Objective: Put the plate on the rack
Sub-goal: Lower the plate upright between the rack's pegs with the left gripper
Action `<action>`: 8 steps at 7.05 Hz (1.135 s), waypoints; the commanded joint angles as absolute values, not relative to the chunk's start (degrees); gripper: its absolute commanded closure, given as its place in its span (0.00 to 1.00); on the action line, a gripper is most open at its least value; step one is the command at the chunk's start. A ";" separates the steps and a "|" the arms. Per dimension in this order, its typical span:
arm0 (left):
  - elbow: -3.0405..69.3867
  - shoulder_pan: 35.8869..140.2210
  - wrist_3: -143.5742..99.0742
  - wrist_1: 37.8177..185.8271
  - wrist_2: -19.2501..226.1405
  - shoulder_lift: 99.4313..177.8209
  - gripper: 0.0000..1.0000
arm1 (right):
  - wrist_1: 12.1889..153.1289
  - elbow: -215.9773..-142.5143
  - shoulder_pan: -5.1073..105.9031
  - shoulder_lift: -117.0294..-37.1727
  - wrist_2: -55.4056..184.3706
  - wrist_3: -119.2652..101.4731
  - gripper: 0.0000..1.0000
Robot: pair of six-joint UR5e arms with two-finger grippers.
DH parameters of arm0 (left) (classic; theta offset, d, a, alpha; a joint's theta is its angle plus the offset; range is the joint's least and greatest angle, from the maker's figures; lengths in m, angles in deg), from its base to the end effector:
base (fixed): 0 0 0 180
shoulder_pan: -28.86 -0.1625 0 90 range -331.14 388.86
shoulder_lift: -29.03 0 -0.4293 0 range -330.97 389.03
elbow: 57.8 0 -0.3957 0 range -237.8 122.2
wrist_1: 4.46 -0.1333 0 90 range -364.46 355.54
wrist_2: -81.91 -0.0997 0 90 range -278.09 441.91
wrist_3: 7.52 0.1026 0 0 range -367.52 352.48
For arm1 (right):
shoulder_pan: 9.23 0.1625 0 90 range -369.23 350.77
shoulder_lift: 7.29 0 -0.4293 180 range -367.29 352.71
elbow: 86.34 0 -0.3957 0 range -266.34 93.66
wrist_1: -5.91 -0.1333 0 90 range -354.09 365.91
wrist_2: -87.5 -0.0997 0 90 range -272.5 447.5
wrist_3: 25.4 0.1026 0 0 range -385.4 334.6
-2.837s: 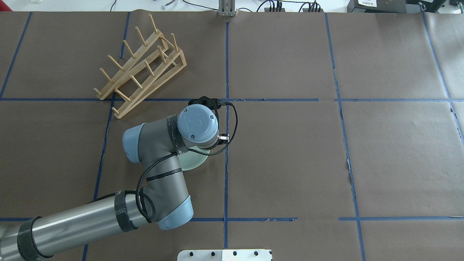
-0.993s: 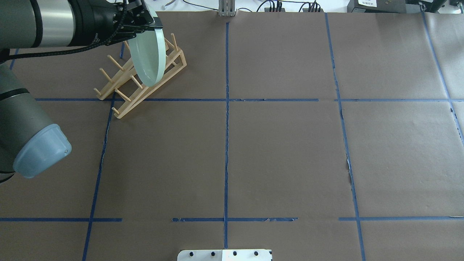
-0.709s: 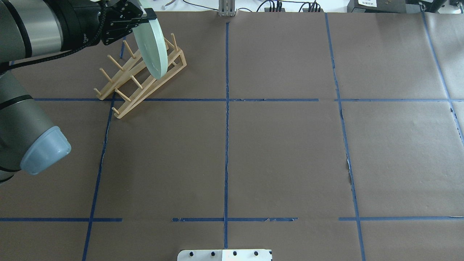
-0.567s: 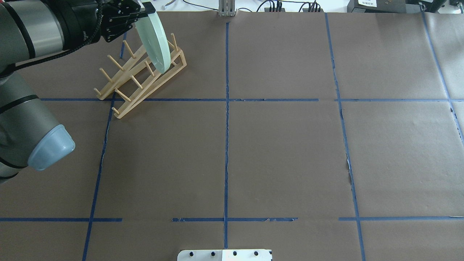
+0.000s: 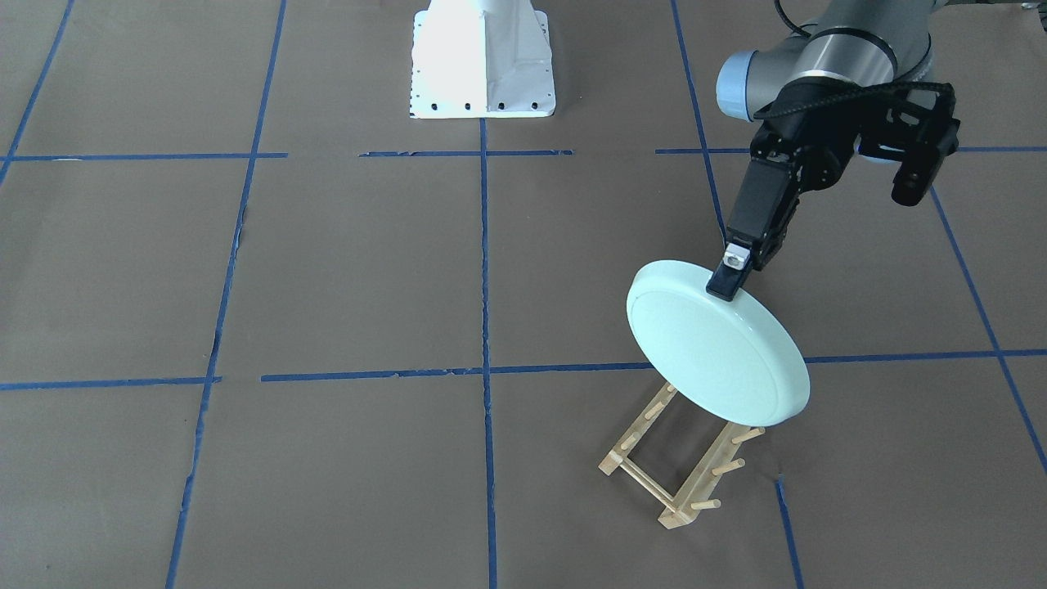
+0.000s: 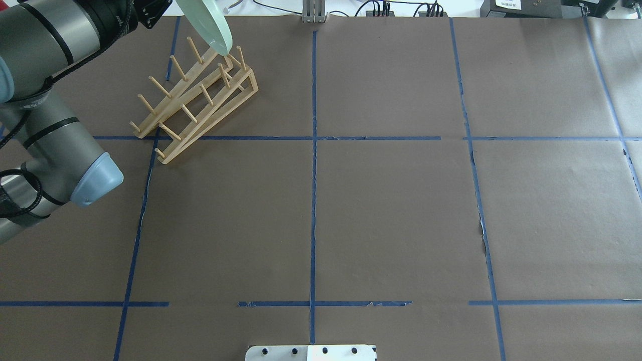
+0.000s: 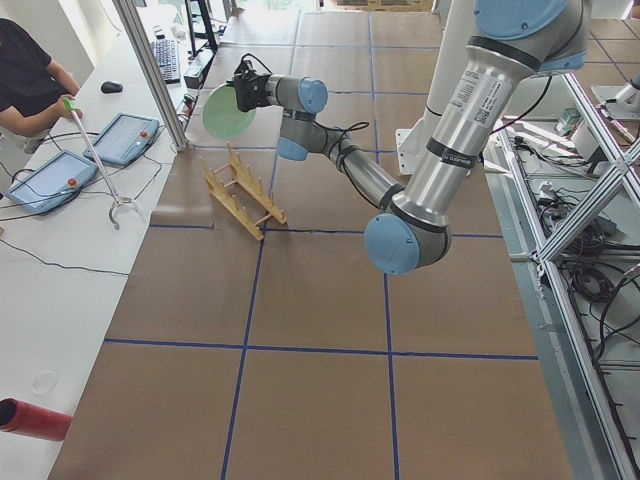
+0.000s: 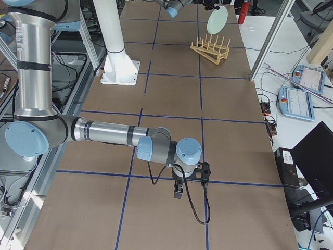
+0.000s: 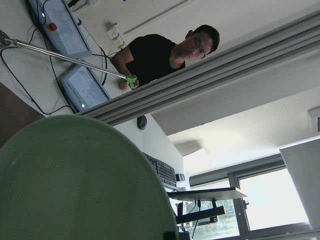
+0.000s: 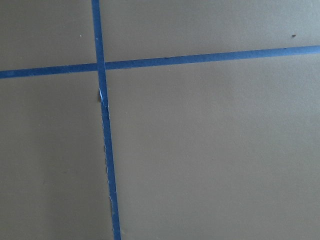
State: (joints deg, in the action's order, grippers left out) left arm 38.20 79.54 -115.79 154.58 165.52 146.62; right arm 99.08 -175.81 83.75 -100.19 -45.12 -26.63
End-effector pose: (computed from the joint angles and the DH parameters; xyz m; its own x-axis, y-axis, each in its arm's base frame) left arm 0.2721 -0.5606 0.2045 -0.3942 -0.0104 -0.9190 0.7520 0.5712 -0.3290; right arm 0.0878 -0.4597 0.7014 0.7318 0.0947 0.6750 -0.0359 0.9943 -0.1005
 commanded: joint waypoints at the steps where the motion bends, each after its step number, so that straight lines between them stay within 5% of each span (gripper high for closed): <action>1: 28.21 80.71 -122.01 162.31 160.79 149.35 1.00 | 99.08 -175.81 83.75 -100.19 -45.12 -26.63 0.00; 8: 22.54 80.02 -127.84 163.94 159.70 151.20 1.00 | 99.08 -175.81 83.75 -100.19 -45.12 -26.63 0.00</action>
